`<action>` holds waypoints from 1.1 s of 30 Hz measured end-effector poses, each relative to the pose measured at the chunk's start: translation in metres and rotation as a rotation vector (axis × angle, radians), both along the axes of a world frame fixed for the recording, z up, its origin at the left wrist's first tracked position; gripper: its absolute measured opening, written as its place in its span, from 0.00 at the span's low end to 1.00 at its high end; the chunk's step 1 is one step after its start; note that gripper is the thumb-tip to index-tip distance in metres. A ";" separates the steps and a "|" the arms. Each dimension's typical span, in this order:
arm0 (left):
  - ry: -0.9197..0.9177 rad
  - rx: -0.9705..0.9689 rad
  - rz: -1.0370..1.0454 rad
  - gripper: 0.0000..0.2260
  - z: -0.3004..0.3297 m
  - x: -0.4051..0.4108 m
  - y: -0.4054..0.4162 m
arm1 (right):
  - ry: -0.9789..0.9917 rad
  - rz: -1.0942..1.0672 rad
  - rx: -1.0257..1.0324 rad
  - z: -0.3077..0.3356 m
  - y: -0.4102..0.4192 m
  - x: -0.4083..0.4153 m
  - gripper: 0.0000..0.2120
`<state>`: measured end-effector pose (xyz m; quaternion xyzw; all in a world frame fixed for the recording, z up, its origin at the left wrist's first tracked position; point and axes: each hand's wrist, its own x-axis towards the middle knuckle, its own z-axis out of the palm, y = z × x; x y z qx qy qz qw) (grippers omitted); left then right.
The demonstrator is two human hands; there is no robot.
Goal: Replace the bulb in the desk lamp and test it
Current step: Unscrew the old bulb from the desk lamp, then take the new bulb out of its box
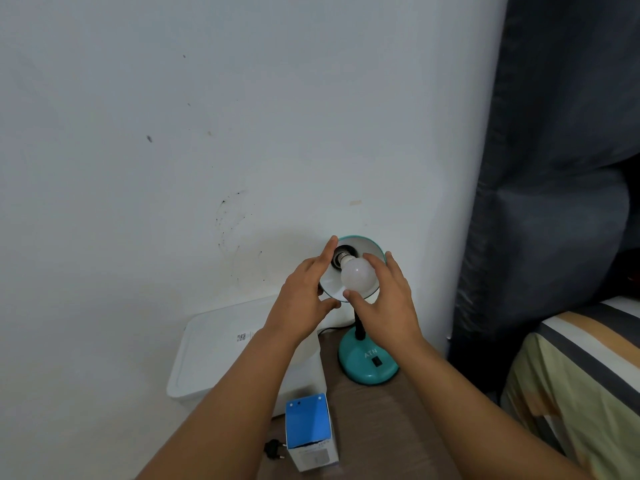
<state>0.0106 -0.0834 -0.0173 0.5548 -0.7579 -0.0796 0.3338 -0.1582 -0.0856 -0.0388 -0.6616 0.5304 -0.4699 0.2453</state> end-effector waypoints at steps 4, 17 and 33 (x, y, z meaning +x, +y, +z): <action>-0.009 0.035 0.011 0.49 0.005 -0.003 0.006 | -0.026 -0.007 -0.045 0.000 0.009 -0.010 0.33; 0.066 0.124 0.122 0.40 -0.006 -0.005 0.065 | -0.111 -0.026 -0.061 -0.015 0.059 -0.039 0.30; 0.202 0.231 0.408 0.34 -0.078 0.008 0.188 | -0.128 0.072 0.136 -0.076 0.123 -0.044 0.29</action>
